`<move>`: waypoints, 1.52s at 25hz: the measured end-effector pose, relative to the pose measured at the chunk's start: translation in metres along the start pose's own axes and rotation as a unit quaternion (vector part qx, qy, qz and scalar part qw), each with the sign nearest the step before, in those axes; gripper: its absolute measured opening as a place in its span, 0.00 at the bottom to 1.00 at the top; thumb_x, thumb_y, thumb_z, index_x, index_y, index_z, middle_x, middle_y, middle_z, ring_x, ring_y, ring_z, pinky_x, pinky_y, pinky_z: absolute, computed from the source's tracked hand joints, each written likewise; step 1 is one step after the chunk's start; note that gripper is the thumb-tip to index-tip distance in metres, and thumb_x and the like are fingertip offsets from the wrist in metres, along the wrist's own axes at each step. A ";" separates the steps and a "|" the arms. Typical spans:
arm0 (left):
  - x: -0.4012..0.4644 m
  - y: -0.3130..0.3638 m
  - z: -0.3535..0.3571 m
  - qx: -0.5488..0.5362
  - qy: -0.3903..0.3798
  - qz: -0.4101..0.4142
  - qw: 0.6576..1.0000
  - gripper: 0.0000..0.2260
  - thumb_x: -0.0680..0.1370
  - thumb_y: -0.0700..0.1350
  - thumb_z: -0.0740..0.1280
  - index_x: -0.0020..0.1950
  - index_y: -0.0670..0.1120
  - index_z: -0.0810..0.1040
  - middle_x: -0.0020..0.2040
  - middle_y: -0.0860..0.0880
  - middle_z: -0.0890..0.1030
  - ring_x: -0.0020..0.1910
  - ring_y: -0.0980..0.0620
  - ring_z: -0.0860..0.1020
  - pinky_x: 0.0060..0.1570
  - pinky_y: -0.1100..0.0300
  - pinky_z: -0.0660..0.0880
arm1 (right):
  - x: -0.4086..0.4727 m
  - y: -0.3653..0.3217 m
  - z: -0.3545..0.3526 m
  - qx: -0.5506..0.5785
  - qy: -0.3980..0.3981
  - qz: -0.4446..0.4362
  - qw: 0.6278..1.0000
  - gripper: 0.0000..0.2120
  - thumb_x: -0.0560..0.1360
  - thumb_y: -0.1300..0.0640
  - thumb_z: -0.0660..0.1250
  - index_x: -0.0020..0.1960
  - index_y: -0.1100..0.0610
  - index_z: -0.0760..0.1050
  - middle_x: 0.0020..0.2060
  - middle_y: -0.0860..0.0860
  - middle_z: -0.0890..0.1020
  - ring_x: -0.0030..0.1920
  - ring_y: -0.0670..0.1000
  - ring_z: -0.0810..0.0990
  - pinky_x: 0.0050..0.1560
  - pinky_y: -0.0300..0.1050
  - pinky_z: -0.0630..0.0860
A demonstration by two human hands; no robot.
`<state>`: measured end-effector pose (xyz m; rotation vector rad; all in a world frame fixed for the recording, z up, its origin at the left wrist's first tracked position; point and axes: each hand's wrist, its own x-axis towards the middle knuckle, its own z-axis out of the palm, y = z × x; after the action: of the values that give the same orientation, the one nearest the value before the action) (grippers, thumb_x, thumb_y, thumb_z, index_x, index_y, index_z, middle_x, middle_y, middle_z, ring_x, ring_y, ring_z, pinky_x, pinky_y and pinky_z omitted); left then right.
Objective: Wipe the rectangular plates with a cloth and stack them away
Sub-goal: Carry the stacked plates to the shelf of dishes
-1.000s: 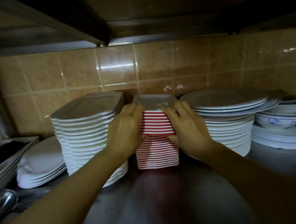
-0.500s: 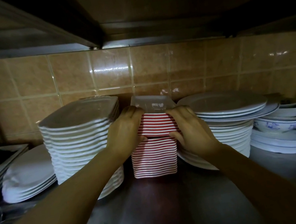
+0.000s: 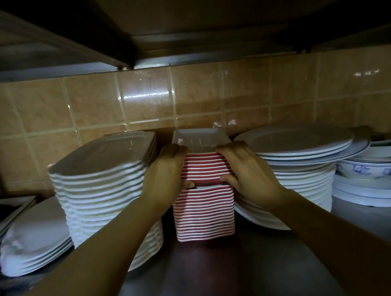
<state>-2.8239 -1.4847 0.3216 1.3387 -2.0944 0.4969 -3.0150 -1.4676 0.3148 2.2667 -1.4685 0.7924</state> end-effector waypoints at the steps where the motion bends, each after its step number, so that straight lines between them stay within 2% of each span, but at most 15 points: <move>1: 0.001 -0.001 -0.001 0.002 -0.003 0.001 1.000 0.29 0.64 0.48 0.78 0.61 0.43 0.73 0.59 0.44 0.76 0.58 0.44 0.75 0.48 0.55 0.73 | 0.001 0.000 0.001 0.001 0.000 0.003 1.000 0.28 0.75 0.53 0.67 0.72 0.52 0.61 0.69 0.52 0.67 0.70 0.51 0.63 0.66 0.44 0.63; 8: 0.006 -0.004 0.001 0.031 -0.040 -0.021 0.998 0.27 0.70 0.48 0.74 0.65 0.43 0.70 0.63 0.44 0.74 0.61 0.45 0.73 0.52 0.56 0.72 | 0.010 -0.002 0.013 -0.011 -0.001 0.002 1.000 0.28 0.74 0.55 0.68 0.72 0.52 0.62 0.69 0.52 0.67 0.70 0.52 0.62 0.68 0.43 0.60; 12: 0.005 -0.004 0.007 0.057 -0.037 -0.042 0.997 0.25 0.70 0.48 0.73 0.64 0.44 0.70 0.63 0.45 0.74 0.62 0.46 0.73 0.50 0.56 0.72 | 0.012 -0.004 0.024 -0.004 0.000 0.013 1.000 0.27 0.76 0.54 0.66 0.72 0.51 0.61 0.71 0.52 0.65 0.72 0.52 0.61 0.69 0.44 0.61; 16: 0.002 0.002 0.010 0.042 -0.033 -0.053 0.997 0.24 0.71 0.43 0.71 0.65 0.41 0.69 0.64 0.42 0.72 0.65 0.44 0.69 0.54 0.55 0.71 | 0.007 -0.003 0.027 -0.005 0.003 0.009 1.000 0.28 0.75 0.55 0.66 0.73 0.51 0.60 0.71 0.52 0.64 0.72 0.52 0.60 0.68 0.45 0.62; 19: 0.000 0.005 0.008 0.042 -0.024 -0.050 0.998 0.22 0.72 0.40 0.69 0.64 0.39 0.69 0.62 0.40 0.73 0.62 0.41 0.71 0.52 0.53 0.71 | 0.006 -0.003 0.022 -0.003 0.013 -0.001 1.000 0.27 0.73 0.60 0.67 0.70 0.52 0.63 0.68 0.53 0.67 0.69 0.52 0.63 0.65 0.44 0.64; 23: -0.003 0.008 0.007 0.041 -0.020 -0.047 0.998 0.21 0.73 0.39 0.67 0.65 0.38 0.69 0.62 0.39 0.73 0.63 0.40 0.70 0.52 0.52 0.71 | 0.004 -0.004 0.019 0.003 0.010 -0.004 1.000 0.28 0.72 0.61 0.68 0.69 0.53 0.64 0.67 0.53 0.68 0.69 0.53 0.64 0.64 0.45 0.65; 35: -0.014 0.007 0.002 0.029 -0.030 -0.041 0.998 0.26 0.71 0.41 0.71 0.66 0.42 0.68 0.63 0.41 0.72 0.64 0.43 0.68 0.54 0.52 0.71 | -0.003 -0.006 0.019 0.002 0.028 -0.001 1.000 0.27 0.74 0.61 0.66 0.71 0.53 0.63 0.68 0.52 0.68 0.69 0.52 0.64 0.64 0.44 0.66; 38: -0.014 0.007 0.001 0.048 -0.039 -0.045 0.997 0.30 0.71 0.44 0.72 0.70 0.43 0.65 0.67 0.43 0.69 0.67 0.44 0.66 0.55 0.52 0.71 | -0.002 -0.005 0.018 -0.005 0.029 -0.002 1.000 0.28 0.73 0.59 0.67 0.71 0.53 0.63 0.68 0.52 0.68 0.69 0.52 0.64 0.65 0.44 0.64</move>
<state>-2.8259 -1.4730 0.3119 1.5238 -2.0839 0.5209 -3.0062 -1.4738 0.2996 2.2196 -1.4385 0.8410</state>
